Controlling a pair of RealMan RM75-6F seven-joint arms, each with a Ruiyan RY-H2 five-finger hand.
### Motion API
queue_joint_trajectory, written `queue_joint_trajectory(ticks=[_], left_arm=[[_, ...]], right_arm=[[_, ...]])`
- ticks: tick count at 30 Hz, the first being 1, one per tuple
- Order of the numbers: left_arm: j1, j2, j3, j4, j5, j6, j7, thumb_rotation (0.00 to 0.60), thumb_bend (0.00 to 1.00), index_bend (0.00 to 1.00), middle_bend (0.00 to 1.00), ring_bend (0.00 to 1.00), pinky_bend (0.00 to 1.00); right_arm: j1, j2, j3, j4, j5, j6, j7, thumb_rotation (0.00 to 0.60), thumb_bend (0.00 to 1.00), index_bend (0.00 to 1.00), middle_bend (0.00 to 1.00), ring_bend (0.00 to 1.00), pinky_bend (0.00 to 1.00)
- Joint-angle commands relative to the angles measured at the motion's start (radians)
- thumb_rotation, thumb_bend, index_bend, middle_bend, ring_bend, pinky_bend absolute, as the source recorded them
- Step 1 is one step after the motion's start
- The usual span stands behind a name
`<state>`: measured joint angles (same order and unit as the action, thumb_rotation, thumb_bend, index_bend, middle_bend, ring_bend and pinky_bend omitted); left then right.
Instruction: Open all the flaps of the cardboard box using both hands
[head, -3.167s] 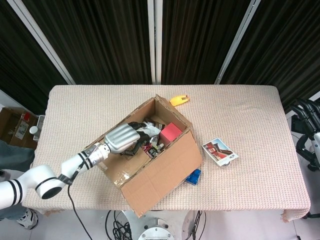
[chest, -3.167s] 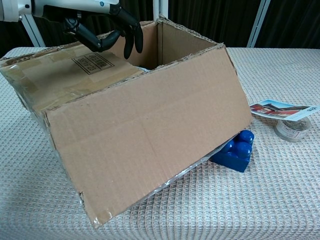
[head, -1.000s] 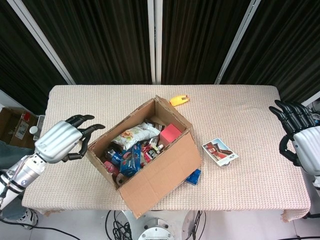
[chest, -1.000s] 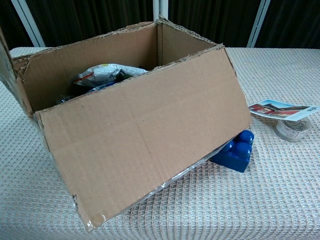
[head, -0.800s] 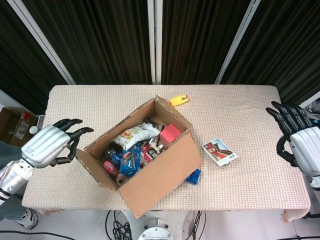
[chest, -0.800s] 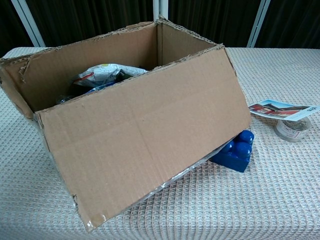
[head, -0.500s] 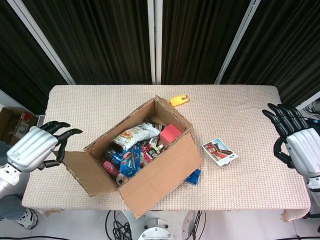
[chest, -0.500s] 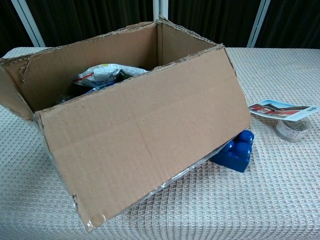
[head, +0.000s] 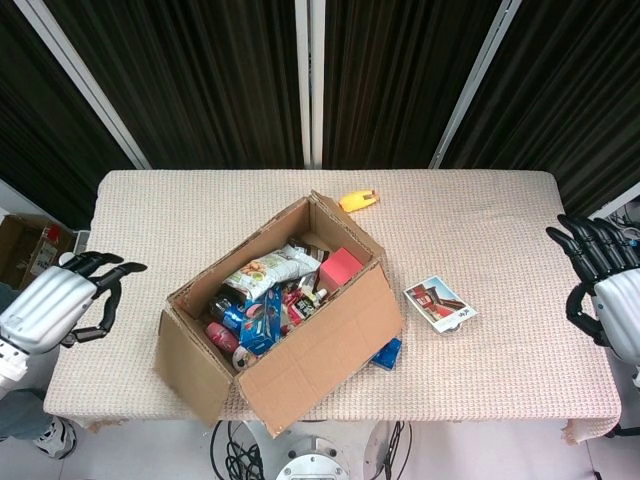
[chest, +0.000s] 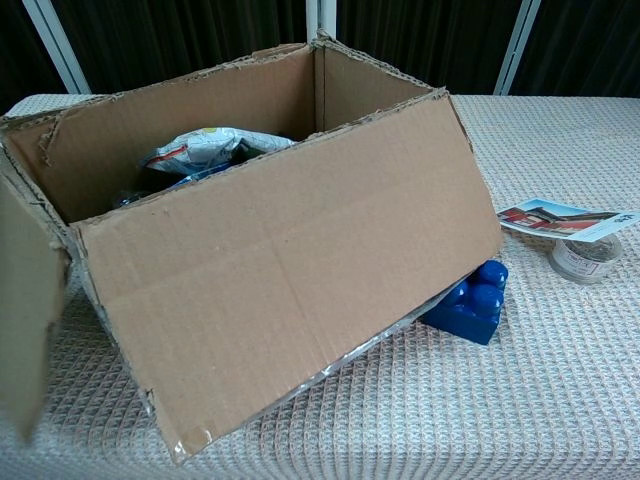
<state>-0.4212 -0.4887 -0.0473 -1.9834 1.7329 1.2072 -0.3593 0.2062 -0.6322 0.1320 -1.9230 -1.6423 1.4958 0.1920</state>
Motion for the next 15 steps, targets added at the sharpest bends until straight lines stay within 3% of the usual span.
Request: queue_joint_trajectory(ticks=[1, 2, 6, 8, 10, 15], left_arm=[[0.088, -0.077, 0.02, 0.052, -0.011, 0.107, 0.092, 0.391, 0.44, 0.15, 0.33, 0.15, 0.2], [0.108, -0.095, 0.027, 0.058, -0.019, 0.124, 0.125, 0.393, 0.3, 0.14, 0.28, 0.14, 0.2], [0.21, -0.188, 0.062, 0.078, -0.073, 0.205, 0.248, 0.393, 0.07, 0.1, 0.16, 0.09, 0.2], [0.25, -0.226, 0.077, 0.089, -0.096, 0.236, 0.258, 0.381, 0.04, 0.07, 0.09, 0.07, 0.2], [0.294, -0.272, 0.096, 0.13, -0.101, 0.273, 0.283, 0.375, 0.04, 0.05, 0.07, 0.06, 0.2], [0.363, -0.409, 0.119, 0.286, -0.059, 0.361, 0.312, 0.438, 0.04, 0.02, 0.05, 0.06, 0.2]], right_arm=[[-0.05, -0.048, -0.035, 0.047, -0.022, 0.044, -0.079, 0.6, 0.84, 0.0, 0.0, 0.0, 0.0], [-0.069, -0.071, -0.047, 0.066, -0.028, 0.063, -0.12, 0.6, 0.82, 0.0, 0.0, 0.0, 0.0], [-0.171, -0.219, -0.114, 0.185, -0.044, 0.141, -0.252, 0.6, 0.54, 0.0, 0.0, 0.0, 0.0], [-0.21, -0.286, -0.142, 0.252, -0.037, 0.16, -0.256, 0.6, 0.41, 0.0, 0.0, 0.0, 0.0], [-0.248, -0.357, -0.169, 0.329, -0.018, 0.163, -0.243, 0.6, 0.36, 0.0, 0.0, 0.0, 0.0], [-0.295, -0.487, -0.161, 0.467, 0.069, 0.163, -0.199, 0.6, 0.34, 0.0, 0.0, 0.0, 0.0]])
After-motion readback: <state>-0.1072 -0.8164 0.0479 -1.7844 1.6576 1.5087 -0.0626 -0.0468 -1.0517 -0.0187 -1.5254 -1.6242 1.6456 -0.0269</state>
